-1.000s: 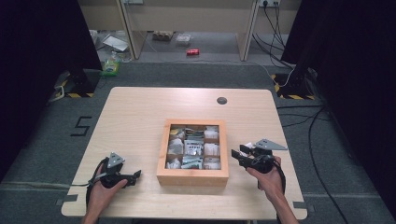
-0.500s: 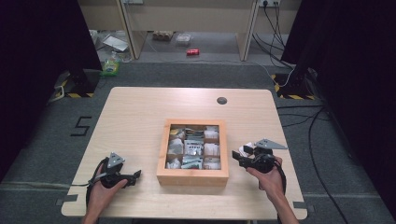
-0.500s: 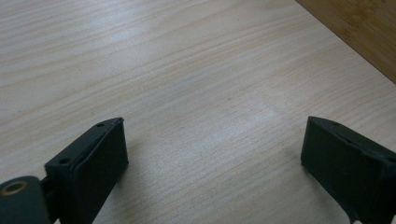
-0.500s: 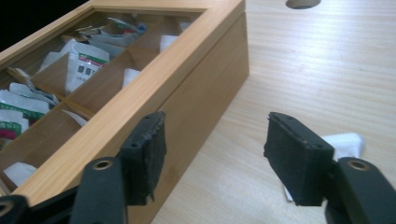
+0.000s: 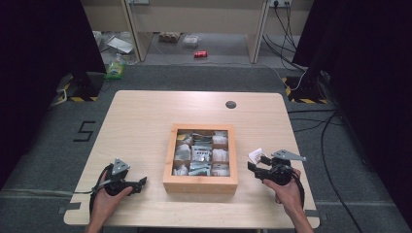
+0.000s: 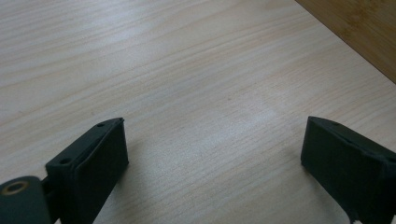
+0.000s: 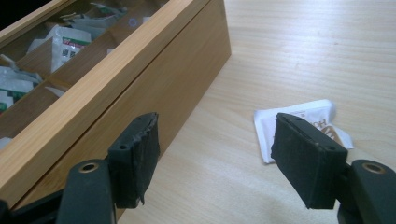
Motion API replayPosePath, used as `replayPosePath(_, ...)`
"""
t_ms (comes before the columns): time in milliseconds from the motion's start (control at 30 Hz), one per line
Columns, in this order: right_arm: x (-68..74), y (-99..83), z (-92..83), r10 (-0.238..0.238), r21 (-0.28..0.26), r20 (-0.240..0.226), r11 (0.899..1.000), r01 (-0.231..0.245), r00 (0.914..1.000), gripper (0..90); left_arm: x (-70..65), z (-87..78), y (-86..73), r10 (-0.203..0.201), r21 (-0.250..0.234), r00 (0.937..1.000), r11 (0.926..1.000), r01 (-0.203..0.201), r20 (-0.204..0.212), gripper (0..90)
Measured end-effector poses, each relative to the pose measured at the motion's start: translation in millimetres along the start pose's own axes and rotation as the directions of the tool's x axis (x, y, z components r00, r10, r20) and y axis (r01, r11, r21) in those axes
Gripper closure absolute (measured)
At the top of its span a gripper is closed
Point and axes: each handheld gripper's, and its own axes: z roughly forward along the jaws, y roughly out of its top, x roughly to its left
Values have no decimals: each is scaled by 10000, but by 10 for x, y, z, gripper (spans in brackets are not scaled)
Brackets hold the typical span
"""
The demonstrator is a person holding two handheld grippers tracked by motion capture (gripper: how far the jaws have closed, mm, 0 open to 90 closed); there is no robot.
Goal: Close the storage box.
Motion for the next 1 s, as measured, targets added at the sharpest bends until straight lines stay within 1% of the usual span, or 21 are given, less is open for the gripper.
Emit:
replayPosePath(67,30,6,-1,32,6,-54,10000,-32,10000,308,0,0,0,3,-2,10000,10000,-3,-4,66)
replayPosePath(100,42,12,-1,-53,-12,-68,10000,53,10000,304,-1,0,0,4,-2,10000,10000,-4,-2,66)
replayPosePath(233,100,15,13,-76,29,-92,10000,77,9999,295,-3,-2,-2,-5,-4,10000,10000,5,6,66)
replayPosePath(300,96,3,30,-104,107,-38,9999,104,9999,289,-4,-2,-3,-5,-6,10000,10000,5,7,66)
replayPosePath(433,84,-9,35,95,233,66,9997,-96,9999,279,-4,-3,-3,-4,-7,10000,10000,4,8,66)
replayPosePath(500,93,-46,7,163,233,31,9996,-164,9999,276,-3,-3,-3,-4,-5,10000,10000,4,10,66)
replayPosePath(567,108,-113,-28,76,322,-3,9995,-76,10000,274,-4,-3,-3,-5,-6,10000,10000,5,8,65)
replayPosePath(600,118,-142,-46,136,407,-18,9991,-135,9999,272,-4,-3,-3,-2,-5,10000,10000,2,5,66)
replayPosePath(767,134,-224,-115,-156,545,112,9984,150,9998,266,-4,-3,-3,-1,-5,10000,10000,1,0,66)
replayPosePath(800,139,-236,-129,-137,566,111,9983,130,9998,265,-4,-3,-3,-1,-5,10000,10000,1,-1,66)
replayPosePath(867,136,-259,-149,-270,580,147,9980,261,9995,264,-4,-3,-3,-2,-4,10000,10000,2,2,66)
replayPosePath(900,142,-274,-160,-240,637,175,9977,229,9996,263,-4,-3,-3,-3,-6,10000,10000,3,1,66)
replayPosePath(967,135,-304,-175,-384,723,201,9967,368,9991,259,-4,-3,-3,-2,-6,10000,10000,2,0,66)
replayPosePath(1000,138,-321,-183,-330,798,206,9963,313,9992,257,-4,-3,-3,-1,-5,10000,10000,1,0,66)
